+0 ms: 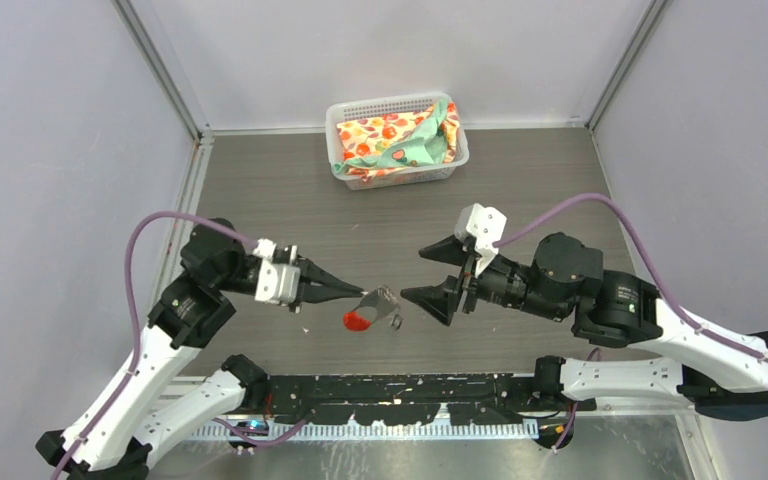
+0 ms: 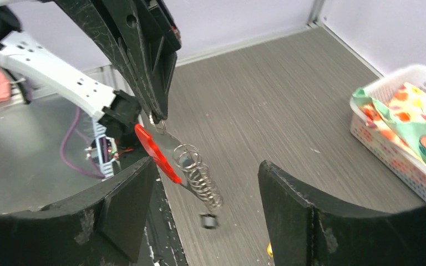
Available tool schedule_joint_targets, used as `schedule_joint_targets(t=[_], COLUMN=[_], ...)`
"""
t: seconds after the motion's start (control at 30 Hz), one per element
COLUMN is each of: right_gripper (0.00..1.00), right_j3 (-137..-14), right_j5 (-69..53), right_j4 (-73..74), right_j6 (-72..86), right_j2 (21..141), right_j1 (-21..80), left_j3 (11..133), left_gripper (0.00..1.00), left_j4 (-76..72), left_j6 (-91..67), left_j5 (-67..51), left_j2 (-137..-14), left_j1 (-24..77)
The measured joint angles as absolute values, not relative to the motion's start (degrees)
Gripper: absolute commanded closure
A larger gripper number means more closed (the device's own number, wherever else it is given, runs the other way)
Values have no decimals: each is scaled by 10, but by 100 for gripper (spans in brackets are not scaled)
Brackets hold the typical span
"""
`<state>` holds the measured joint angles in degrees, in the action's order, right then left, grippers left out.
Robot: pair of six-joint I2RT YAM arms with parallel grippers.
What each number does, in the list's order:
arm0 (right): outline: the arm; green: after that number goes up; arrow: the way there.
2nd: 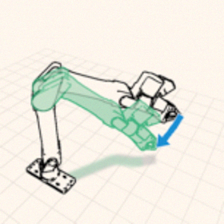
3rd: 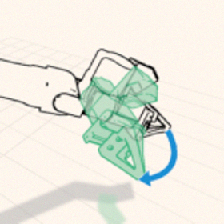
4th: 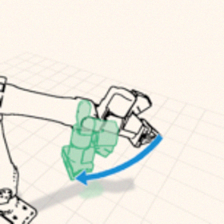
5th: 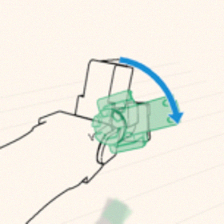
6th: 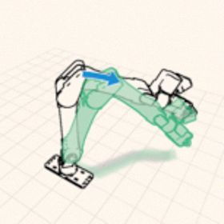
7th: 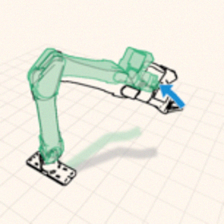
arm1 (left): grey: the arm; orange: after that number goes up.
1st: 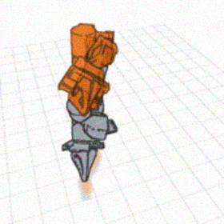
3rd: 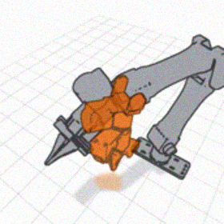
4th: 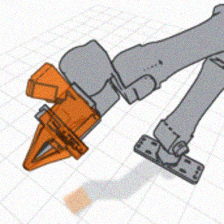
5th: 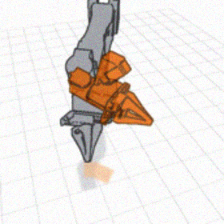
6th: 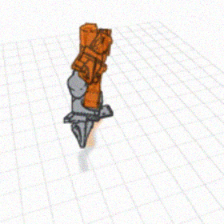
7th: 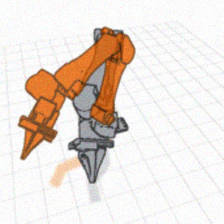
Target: Put the keys on the keyring
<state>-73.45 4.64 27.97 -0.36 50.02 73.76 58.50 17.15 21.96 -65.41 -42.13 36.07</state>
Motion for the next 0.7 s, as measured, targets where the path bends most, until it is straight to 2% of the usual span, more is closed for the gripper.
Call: schedule_joint_targets(t=[0.23,0.53,0.7], right_gripper=[30,32,24], right_j3=[-663,-693,-704], right_j5=[78,-25,-97], right_j4=[260,265,263], right_j6=[6,-19,4], right_j2=[495,553,578], right_j1=[733,713,630], left_j3=[539,521,525], left_gripper=[100,100,100], left_j4=[184,190,196], left_j6=[100,28,-21], left_j5=[-558,-545,-534], left_j2=[-413,-408,-418], left_j1=[361,361,361])
